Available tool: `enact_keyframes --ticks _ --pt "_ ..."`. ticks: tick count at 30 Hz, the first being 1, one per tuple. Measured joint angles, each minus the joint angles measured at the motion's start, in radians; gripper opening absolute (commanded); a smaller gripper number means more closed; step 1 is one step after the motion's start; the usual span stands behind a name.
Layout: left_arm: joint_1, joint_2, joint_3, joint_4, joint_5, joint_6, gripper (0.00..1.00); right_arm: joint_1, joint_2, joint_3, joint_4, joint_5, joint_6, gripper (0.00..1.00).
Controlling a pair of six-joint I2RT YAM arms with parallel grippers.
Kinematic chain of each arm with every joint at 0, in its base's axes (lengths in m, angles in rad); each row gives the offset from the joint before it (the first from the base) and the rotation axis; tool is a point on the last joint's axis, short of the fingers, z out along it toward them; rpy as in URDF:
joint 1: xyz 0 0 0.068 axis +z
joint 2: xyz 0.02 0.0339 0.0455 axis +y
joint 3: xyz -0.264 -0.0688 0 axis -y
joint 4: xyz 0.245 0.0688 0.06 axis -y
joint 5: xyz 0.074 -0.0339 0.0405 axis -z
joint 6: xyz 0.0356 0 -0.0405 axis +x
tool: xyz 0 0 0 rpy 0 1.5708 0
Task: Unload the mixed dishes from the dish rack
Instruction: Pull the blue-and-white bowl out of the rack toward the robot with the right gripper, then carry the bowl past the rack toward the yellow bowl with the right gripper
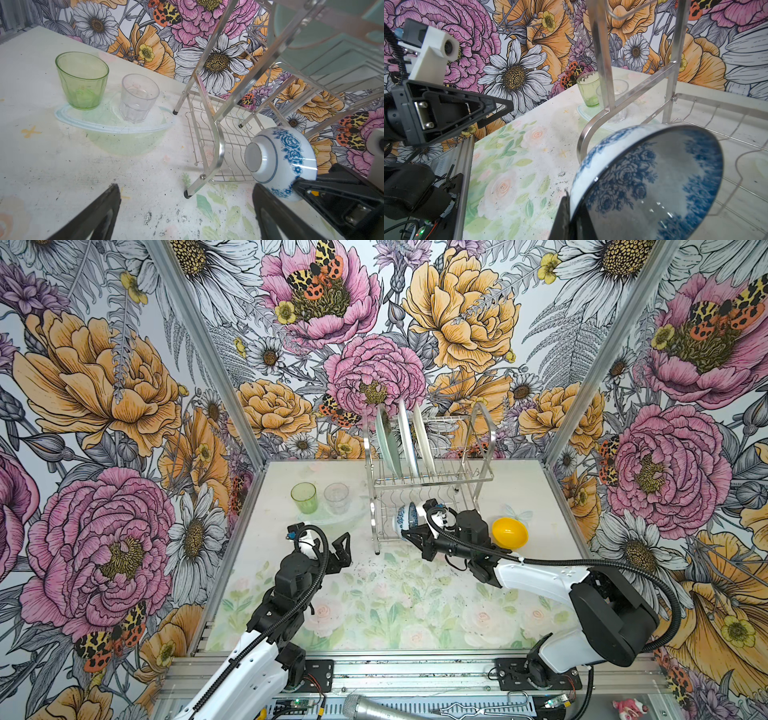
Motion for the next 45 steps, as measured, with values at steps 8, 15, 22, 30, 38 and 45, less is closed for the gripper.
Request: enact_keyframes --ticks 8,15,22,30,38,45 --pt "-0.077 0.008 0.042 -0.032 -0.037 0.000 0.99 0.025 -0.086 -0.034 -0.027 0.023 0.000 0.00" --pt "-0.159 0.024 0.081 -0.042 -0.100 0.000 0.99 0.045 -0.132 -0.071 -0.041 0.043 0.000 0.00" --pt "-0.227 0.034 0.081 -0.055 -0.159 0.001 0.99 0.059 -0.174 -0.102 -0.062 0.056 0.001 0.00" --pt "-0.292 0.040 0.098 -0.061 -0.214 0.002 0.99 0.064 -0.213 -0.134 -0.072 0.055 0.031 0.00" --pt "-0.341 0.053 0.099 -0.061 -0.245 0.002 0.99 0.079 -0.235 -0.148 -0.071 0.063 0.081 0.00" --pt "-0.386 0.052 0.090 -0.040 -0.267 0.001 0.99 0.082 -0.235 -0.151 -0.065 0.071 0.142 0.00"
